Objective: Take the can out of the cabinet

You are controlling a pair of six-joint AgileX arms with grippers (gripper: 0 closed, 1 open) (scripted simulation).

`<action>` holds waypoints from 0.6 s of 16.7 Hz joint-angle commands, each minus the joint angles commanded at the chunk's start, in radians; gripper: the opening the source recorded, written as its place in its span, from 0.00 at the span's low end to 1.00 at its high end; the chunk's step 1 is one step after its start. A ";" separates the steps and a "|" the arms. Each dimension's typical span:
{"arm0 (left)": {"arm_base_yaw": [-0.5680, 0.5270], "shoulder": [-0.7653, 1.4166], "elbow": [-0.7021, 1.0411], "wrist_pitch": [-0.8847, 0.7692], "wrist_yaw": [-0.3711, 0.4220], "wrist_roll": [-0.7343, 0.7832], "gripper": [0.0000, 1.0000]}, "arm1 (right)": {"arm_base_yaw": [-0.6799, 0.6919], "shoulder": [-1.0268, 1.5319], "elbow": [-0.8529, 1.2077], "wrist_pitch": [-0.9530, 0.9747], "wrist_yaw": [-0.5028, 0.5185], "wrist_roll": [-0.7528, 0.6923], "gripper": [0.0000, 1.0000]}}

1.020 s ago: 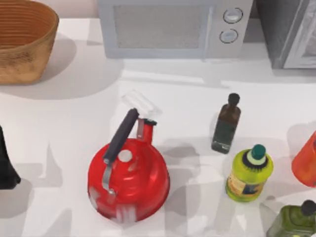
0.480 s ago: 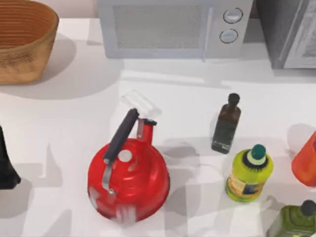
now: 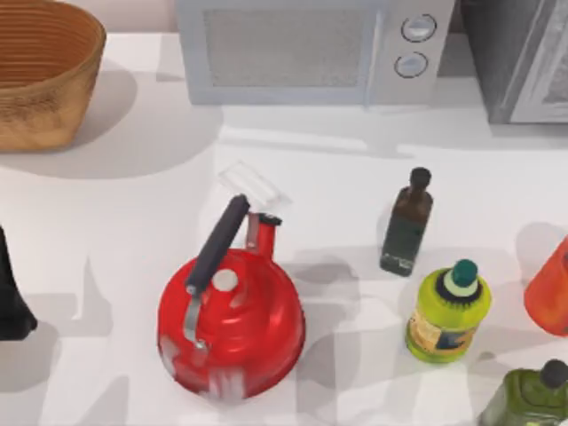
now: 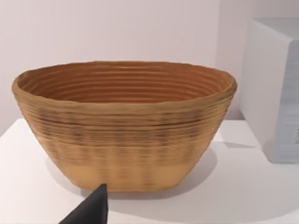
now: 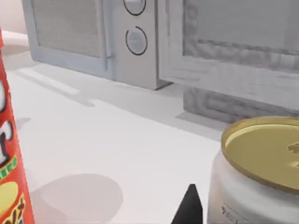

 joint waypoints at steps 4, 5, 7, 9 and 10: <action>0.000 0.000 0.000 0.000 0.000 0.000 1.00 | -0.037 0.084 0.021 0.060 -0.066 -0.004 0.00; 0.000 0.000 0.000 0.000 0.000 0.000 1.00 | -0.037 0.084 0.021 0.060 -0.066 -0.004 0.00; 0.000 0.000 0.000 0.000 0.000 0.000 1.00 | -0.037 0.084 0.021 0.060 -0.066 -0.004 0.00; 0.000 0.000 0.000 0.000 0.000 0.000 1.00 | -0.026 0.117 0.113 -0.043 0.062 0.001 0.00; 0.000 0.000 0.000 0.000 0.000 0.000 1.00 | -0.016 0.111 0.100 -0.043 0.056 -0.013 0.00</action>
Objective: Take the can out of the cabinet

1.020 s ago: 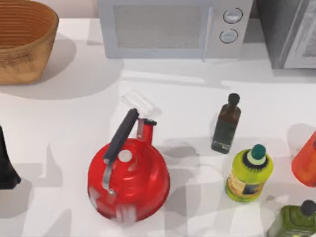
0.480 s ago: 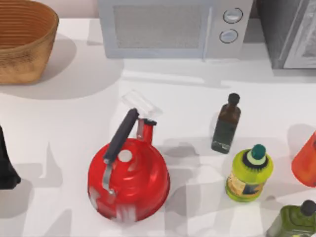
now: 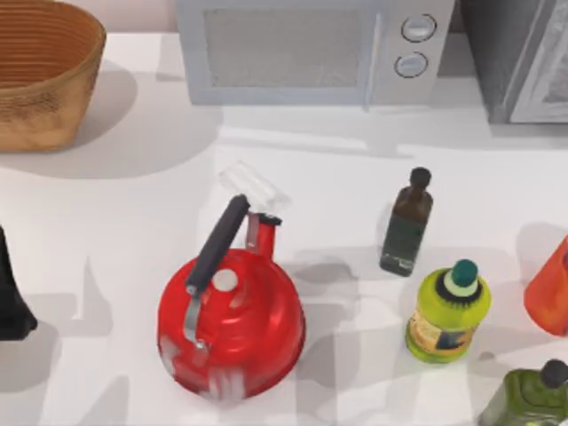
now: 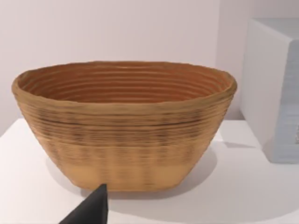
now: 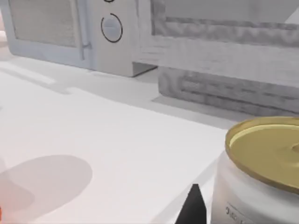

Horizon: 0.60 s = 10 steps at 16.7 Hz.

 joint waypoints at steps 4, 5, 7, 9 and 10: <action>0.000 0.000 0.000 0.000 0.000 0.000 1.00 | 0.042 -0.022 -0.064 0.004 -0.028 -0.068 0.00; 0.000 0.000 0.000 0.000 0.000 0.000 1.00 | 0.054 -0.028 -0.080 0.005 -0.036 -0.084 0.00; 0.000 0.000 0.000 0.000 0.000 0.000 1.00 | 0.060 -0.032 -0.088 0.006 -0.042 -0.092 0.00; 0.000 0.000 0.000 0.000 0.000 0.000 1.00 | 0.060 -0.032 -0.088 0.006 -0.042 -0.092 0.00; 0.000 0.000 0.000 0.000 0.000 0.000 1.00 | 0.060 -0.032 -0.088 0.006 -0.042 -0.092 0.08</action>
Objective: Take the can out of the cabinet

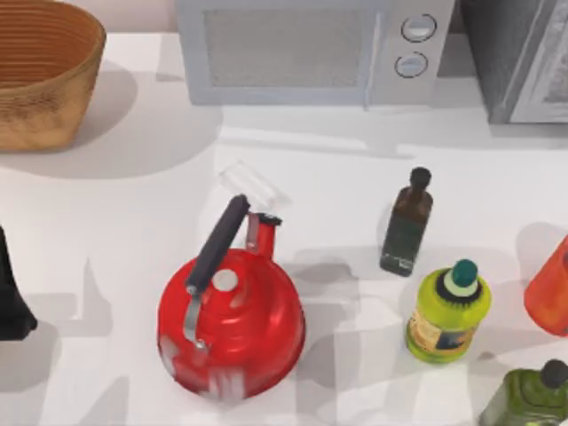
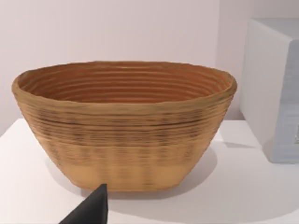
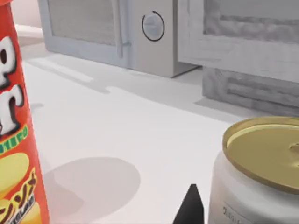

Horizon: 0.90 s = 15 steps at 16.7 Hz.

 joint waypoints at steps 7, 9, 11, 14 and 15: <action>0.000 0.000 0.000 0.000 0.000 0.000 1.00 | 0.000 0.000 0.000 0.000 0.000 0.000 0.60; 0.000 0.000 0.000 0.000 0.000 0.000 1.00 | 0.000 0.000 0.000 0.000 0.000 0.000 0.75; 0.000 0.000 0.000 0.000 0.000 0.000 1.00 | 0.000 0.000 0.000 0.000 0.000 0.000 0.90; 0.000 0.000 0.000 0.000 0.000 0.000 1.00 | 0.000 0.000 0.000 0.000 0.000 0.000 1.00; 0.000 0.000 0.000 0.000 0.000 0.000 1.00 | 0.000 0.000 0.000 0.000 0.000 0.000 1.00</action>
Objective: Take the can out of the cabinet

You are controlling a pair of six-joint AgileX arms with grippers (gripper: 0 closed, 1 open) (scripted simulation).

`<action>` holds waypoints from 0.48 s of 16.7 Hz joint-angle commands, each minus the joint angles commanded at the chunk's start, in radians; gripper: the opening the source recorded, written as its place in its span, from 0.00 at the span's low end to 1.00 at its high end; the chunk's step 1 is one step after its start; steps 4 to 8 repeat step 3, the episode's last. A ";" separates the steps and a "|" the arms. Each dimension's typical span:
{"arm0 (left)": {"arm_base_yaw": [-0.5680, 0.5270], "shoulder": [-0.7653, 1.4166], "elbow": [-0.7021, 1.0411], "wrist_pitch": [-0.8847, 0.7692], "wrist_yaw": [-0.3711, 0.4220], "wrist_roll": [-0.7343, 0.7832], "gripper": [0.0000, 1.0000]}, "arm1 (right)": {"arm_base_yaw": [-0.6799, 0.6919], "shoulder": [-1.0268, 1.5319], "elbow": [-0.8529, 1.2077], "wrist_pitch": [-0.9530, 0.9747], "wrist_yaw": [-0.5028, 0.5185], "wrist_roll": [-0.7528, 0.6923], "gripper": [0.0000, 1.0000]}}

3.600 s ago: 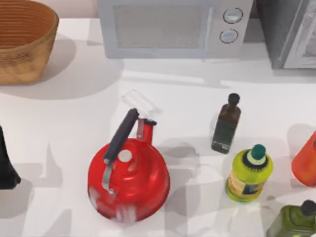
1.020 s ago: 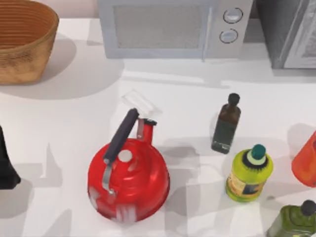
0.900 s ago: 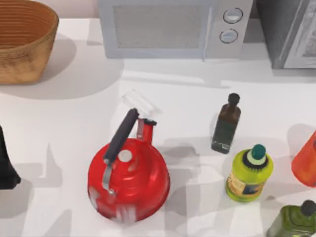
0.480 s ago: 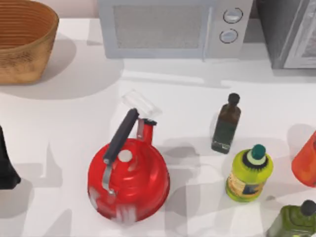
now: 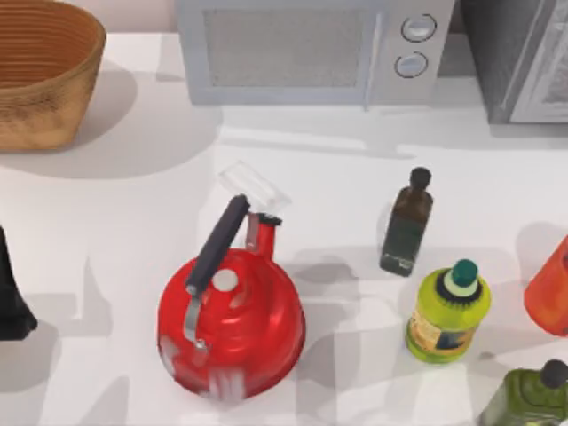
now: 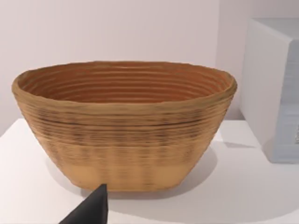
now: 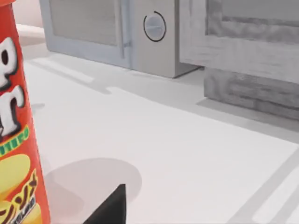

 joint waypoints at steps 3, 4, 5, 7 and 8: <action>0.000 0.000 0.000 0.000 0.000 0.000 1.00 | 0.000 0.000 0.000 0.000 0.000 0.000 1.00; 0.000 0.000 0.000 0.000 0.000 0.000 1.00 | 0.000 0.000 0.000 0.000 0.000 0.000 1.00; 0.000 0.000 0.000 0.000 0.000 0.000 1.00 | 0.000 0.000 0.000 0.000 0.000 0.000 1.00; 0.000 0.000 0.000 0.000 0.000 0.000 1.00 | 0.000 0.000 0.000 0.000 0.000 0.000 1.00; 0.000 0.000 0.000 0.000 0.000 0.000 1.00 | 0.000 0.000 0.000 0.000 0.000 0.000 1.00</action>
